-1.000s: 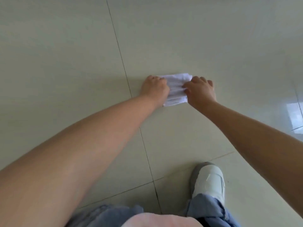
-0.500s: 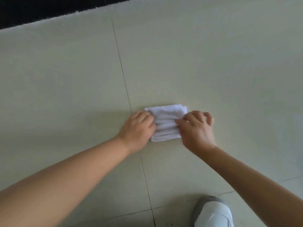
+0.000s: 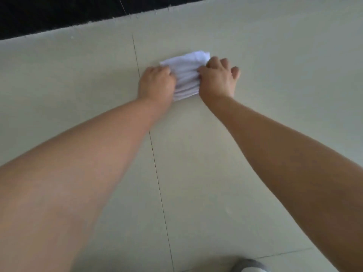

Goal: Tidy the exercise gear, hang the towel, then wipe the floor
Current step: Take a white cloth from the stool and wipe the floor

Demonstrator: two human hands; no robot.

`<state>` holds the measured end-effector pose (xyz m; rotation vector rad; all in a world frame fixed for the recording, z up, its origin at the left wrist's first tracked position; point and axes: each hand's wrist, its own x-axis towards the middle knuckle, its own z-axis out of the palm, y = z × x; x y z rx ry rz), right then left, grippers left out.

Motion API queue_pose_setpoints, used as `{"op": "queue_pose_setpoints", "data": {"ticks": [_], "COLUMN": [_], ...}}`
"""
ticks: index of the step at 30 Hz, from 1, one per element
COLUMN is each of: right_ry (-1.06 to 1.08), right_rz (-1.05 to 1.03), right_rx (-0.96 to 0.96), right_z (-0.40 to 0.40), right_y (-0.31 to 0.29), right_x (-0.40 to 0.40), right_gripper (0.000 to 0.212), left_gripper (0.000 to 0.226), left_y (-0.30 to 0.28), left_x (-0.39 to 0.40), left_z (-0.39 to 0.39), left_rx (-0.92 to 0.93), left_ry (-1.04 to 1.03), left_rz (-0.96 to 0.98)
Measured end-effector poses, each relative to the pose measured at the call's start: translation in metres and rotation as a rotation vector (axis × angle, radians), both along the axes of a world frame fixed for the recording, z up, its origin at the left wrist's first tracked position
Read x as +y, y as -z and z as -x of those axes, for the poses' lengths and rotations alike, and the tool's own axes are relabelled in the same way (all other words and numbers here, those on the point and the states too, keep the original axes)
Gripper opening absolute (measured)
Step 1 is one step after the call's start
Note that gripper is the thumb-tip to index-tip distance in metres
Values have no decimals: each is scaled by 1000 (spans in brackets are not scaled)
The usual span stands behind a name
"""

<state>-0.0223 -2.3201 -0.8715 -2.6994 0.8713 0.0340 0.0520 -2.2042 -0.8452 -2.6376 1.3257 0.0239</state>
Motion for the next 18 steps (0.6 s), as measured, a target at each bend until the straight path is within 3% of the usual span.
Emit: {"op": "queue_pose_setpoints", "data": {"ticks": [4, 7, 9, 14, 18], "right_ry": [-175, -240, -285, -168, 112], "right_rz": [-135, -82, -71, -2, 80], "right_rx": [11, -85, -146, -165, -96], "right_z": [-25, 10, 52, 176, 195], "right_y": [0, 7, 15, 10, 9], "right_x": [88, 127, 126, 63, -16], "right_gripper": [27, 16, 13, 25, 31], "left_gripper": [21, 7, 22, 27, 33], "left_y": [4, 6, 15, 24, 28], "left_x": [99, 146, 159, 96, -6], "left_z": [-17, 12, 38, 117, 142], "left_rx": [76, 136, 172, 295, 457], "left_ry": [-66, -33, 80, 354, 358], "left_rz": [-150, -192, -158, 124, 104]}}
